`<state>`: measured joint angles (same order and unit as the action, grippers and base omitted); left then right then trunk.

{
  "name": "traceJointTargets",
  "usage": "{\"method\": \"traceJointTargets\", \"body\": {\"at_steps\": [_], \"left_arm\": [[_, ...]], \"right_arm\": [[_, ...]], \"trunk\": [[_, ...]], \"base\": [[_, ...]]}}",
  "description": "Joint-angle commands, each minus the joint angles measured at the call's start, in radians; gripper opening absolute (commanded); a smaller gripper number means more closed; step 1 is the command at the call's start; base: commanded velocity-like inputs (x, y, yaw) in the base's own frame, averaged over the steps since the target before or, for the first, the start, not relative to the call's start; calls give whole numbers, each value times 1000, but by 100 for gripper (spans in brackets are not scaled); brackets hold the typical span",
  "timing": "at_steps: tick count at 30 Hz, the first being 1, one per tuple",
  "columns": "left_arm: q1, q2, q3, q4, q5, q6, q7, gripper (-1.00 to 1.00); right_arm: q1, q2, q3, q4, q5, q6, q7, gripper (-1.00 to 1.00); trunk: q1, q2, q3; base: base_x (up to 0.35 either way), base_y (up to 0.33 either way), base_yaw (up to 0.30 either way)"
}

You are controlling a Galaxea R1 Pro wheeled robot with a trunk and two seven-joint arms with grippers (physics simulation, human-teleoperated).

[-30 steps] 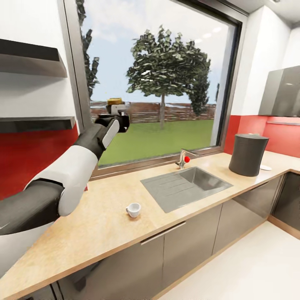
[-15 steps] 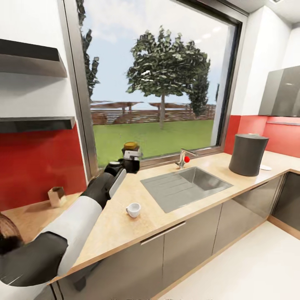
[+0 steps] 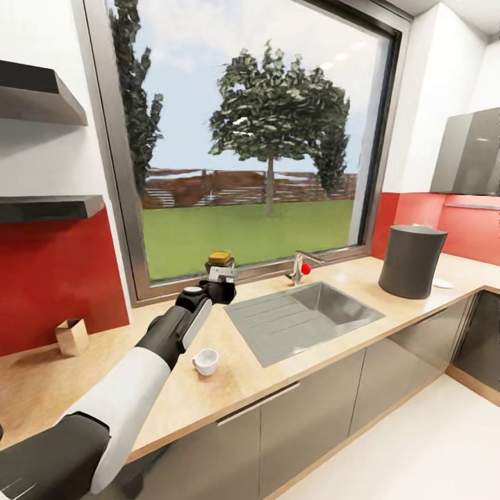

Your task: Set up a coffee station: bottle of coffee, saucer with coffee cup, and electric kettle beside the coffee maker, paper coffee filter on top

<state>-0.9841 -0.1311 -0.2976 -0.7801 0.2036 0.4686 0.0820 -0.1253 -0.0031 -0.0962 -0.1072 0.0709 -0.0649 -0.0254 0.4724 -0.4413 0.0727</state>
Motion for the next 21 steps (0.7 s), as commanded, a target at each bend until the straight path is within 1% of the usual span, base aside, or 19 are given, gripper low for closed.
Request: {"method": "traceJointTargets", "body": {"at_steps": [1, 5, 9, 21], "left_arm": [[3, 0, -3, -2, 8, 4, 7, -100], [13, -2, -3, -2, 7, -10, 7, -100], [17, -2, -2, 0, 8, -47, 5, -100], [19, -2, -2, 12, 7, -62, 4, -100]], "right_arm": [[0, 0, -8, 1, 7, -4, -1, 100], [0, 0, -8, 1, 7, -4, -1, 100], [0, 0, -8, 1, 7, -4, -1, 100], [0, 0, -8, 1, 7, -4, -1, 100]], "trunk": [[1, -1, 0], [1, -1, 0], [1, -1, 0], [1, -1, 0]], "base": [[171, -228, -86], [120, -245, -182], [33, -264, -241], [8, -272, -257]]}}
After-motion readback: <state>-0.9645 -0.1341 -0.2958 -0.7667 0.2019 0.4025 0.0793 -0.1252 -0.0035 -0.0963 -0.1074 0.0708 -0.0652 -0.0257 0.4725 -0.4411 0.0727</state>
